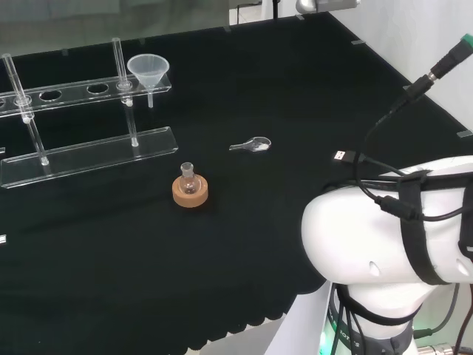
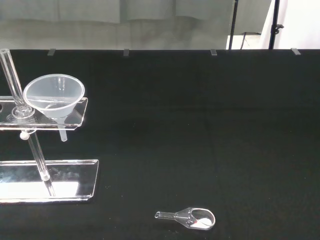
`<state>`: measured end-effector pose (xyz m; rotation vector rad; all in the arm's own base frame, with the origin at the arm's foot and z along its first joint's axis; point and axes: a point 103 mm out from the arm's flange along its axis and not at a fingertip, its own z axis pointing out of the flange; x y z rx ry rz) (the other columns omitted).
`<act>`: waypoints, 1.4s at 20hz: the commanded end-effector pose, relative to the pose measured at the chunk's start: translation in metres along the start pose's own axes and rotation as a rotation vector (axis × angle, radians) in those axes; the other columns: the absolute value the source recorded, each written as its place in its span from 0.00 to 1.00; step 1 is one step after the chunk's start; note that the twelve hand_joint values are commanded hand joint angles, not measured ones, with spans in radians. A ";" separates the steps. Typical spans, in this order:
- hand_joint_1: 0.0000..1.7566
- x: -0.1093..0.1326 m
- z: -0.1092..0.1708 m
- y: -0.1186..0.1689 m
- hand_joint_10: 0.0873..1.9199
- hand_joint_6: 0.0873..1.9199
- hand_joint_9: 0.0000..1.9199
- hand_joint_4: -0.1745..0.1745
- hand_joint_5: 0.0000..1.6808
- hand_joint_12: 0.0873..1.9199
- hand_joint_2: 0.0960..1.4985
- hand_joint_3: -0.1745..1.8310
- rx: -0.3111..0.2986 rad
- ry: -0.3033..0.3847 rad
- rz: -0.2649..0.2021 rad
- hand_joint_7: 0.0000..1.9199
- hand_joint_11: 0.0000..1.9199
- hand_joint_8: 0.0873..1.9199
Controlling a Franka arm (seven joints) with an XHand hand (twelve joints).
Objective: Pick up the funnel from the transparent funnel stand.
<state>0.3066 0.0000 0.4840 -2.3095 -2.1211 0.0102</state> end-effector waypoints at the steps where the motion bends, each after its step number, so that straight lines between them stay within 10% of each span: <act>1: 0.18 0.000 0.001 0.002 0.00 0.00 0.00 0.66 0.00 0.42 0.28 0.25 -0.011 -0.005 -0.005 0.00 0.00 0.00; 7: 0.17 -0.001 0.008 0.011 0.00 0.00 0.00 0.66 0.00 0.35 0.34 0.16 0.007 0.002 -0.031 0.00 0.00 0.00; 11: 0.17 0.001 0.015 0.021 0.00 0.00 0.00 0.66 0.00 0.00 0.37 0.13 0.006 0.011 -0.046 0.00 0.00 0.00; 28: 0.27 0.025 0.047 0.080 0.00 0.00 0.00 0.64 0.00 0.00 0.35 0.11 0.002 0.010 -0.117 0.00 0.00 0.00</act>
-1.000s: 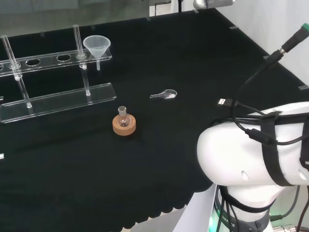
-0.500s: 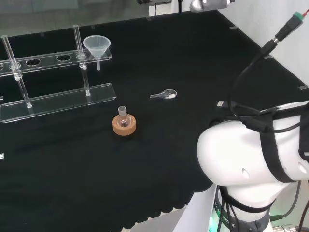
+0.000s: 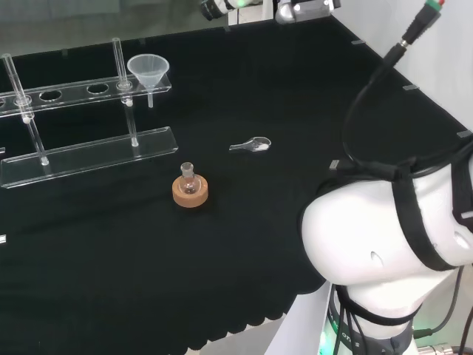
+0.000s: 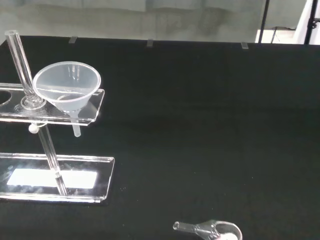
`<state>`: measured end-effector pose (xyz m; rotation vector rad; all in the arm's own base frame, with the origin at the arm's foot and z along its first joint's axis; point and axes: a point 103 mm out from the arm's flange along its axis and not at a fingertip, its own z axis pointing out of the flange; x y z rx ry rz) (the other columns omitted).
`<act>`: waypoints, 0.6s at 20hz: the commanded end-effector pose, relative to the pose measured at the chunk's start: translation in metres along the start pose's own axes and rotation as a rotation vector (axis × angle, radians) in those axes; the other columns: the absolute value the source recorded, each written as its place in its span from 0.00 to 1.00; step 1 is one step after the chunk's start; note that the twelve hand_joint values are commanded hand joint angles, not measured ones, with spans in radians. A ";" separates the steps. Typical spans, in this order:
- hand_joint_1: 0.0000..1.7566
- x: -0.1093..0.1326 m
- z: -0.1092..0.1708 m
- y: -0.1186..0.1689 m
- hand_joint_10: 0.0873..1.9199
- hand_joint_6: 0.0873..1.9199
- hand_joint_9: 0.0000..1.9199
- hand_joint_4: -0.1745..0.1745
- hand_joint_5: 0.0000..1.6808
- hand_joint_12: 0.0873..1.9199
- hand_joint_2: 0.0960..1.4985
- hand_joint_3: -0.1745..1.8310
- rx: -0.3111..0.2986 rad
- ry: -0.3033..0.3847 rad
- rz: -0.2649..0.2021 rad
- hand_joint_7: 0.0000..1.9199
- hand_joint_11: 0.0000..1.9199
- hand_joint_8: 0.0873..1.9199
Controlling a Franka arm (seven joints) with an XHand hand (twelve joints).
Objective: Pick up the funnel from the transparent funnel stand.
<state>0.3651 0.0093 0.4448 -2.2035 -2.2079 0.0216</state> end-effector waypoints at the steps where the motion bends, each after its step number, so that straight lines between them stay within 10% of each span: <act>1: 0.27 0.010 0.010 0.028 0.00 0.00 0.00 0.64 0.00 0.00 0.35 0.11 -0.013 0.008 -0.041 0.00 0.00 0.00; 12: 0.30 0.010 0.020 0.058 0.00 0.00 0.00 0.57 0.00 0.00 0.35 0.10 -0.043 0.089 -0.135 0.00 0.01 0.00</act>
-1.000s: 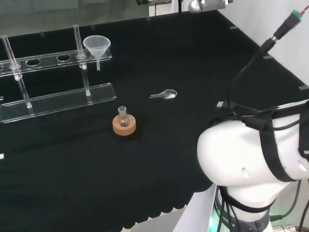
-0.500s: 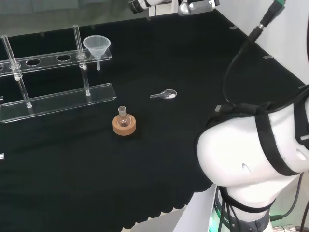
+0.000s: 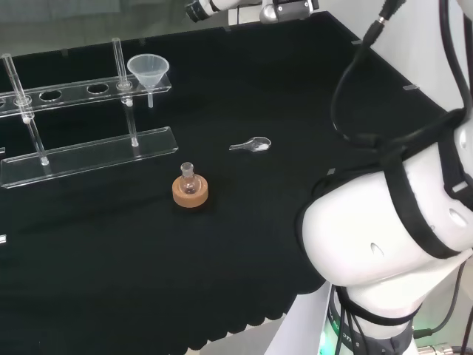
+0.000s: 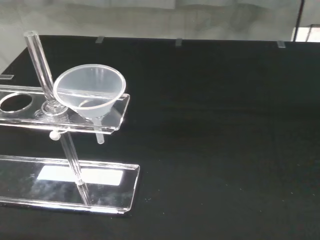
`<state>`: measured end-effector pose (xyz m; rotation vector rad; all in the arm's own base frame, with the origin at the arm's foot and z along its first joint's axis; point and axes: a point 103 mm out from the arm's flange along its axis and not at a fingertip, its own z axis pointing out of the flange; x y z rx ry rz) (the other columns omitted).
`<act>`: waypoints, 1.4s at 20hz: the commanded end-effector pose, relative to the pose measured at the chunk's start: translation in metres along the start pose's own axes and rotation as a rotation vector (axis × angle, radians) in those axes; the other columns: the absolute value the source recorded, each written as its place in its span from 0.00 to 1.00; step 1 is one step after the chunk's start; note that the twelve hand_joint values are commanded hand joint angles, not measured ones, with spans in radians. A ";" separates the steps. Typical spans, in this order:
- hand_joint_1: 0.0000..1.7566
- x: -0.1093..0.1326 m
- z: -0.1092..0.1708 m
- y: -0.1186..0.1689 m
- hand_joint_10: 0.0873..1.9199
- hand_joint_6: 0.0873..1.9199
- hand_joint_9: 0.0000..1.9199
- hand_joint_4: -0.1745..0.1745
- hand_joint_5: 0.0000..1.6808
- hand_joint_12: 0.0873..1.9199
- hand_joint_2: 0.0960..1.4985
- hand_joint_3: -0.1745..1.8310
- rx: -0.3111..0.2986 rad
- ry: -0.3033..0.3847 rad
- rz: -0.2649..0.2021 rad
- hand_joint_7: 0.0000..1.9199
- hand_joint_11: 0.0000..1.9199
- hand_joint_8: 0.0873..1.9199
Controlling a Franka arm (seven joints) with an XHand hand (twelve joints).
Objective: Pick up the funnel from the transparent funnel stand.
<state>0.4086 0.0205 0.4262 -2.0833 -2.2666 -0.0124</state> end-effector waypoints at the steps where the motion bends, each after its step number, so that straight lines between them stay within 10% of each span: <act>1: 0.31 -0.006 0.002 0.008 0.00 0.00 0.00 0.56 0.00 0.00 0.35 0.10 -0.055 0.047 -0.064 0.00 0.01 0.00; 13: 0.32 0.006 0.010 0.047 0.00 0.00 0.00 0.47 0.00 0.04 0.35 0.09 0.102 -0.001 -0.224 0.00 0.00 0.00; 28: 0.33 0.036 0.033 0.094 0.00 0.00 0.00 0.46 0.00 0.17 0.36 0.09 0.270 -0.051 -0.262 0.00 0.00 0.00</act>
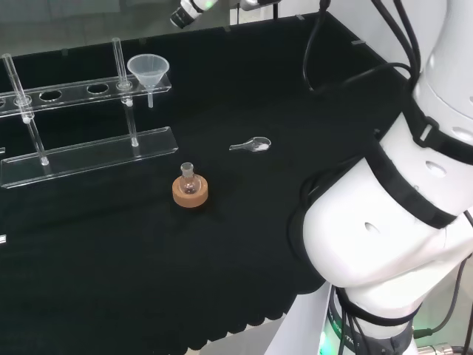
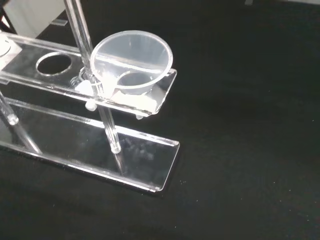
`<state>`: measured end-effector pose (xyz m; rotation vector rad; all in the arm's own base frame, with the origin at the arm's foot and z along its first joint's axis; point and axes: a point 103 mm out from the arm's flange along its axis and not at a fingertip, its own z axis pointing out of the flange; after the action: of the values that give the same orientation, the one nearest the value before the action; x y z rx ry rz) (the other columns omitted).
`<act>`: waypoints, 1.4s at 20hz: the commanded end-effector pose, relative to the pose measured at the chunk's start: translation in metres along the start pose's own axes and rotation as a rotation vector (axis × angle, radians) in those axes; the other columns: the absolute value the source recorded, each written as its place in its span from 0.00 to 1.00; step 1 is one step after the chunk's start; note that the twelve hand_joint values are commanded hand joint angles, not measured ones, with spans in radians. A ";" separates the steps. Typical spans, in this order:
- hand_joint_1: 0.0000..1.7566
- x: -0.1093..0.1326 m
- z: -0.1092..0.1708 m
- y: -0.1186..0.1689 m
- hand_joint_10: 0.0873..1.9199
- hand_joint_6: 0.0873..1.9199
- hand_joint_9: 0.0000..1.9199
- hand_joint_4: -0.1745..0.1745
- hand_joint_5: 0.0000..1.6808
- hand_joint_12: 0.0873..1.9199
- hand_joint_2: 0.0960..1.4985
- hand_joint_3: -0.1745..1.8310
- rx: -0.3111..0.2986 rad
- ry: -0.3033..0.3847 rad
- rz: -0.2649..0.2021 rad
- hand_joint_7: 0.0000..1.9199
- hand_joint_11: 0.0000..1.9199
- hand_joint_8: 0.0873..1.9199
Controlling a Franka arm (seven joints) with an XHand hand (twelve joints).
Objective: Pick up the funnel from the transparent funnel stand.
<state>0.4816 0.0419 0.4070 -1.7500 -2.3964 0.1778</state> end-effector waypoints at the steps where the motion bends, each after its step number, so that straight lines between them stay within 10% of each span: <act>1: 0.33 0.020 0.015 0.030 0.00 0.00 0.00 0.46 0.00 0.18 0.36 0.09 0.108 -0.041 -0.039 0.00 0.00 0.00; 12: 0.33 0.036 0.035 0.069 0.00 0.00 0.00 0.46 0.00 0.18 0.37 0.09 0.100 -0.053 -0.050 0.00 0.00 0.00; 28: 0.34 0.042 0.080 0.128 0.00 0.00 0.00 0.45 0.00 0.20 0.37 0.09 0.250 -0.058 -0.036 0.00 0.00 0.00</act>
<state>0.5657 0.1139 0.3172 -1.6128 -2.3564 0.4582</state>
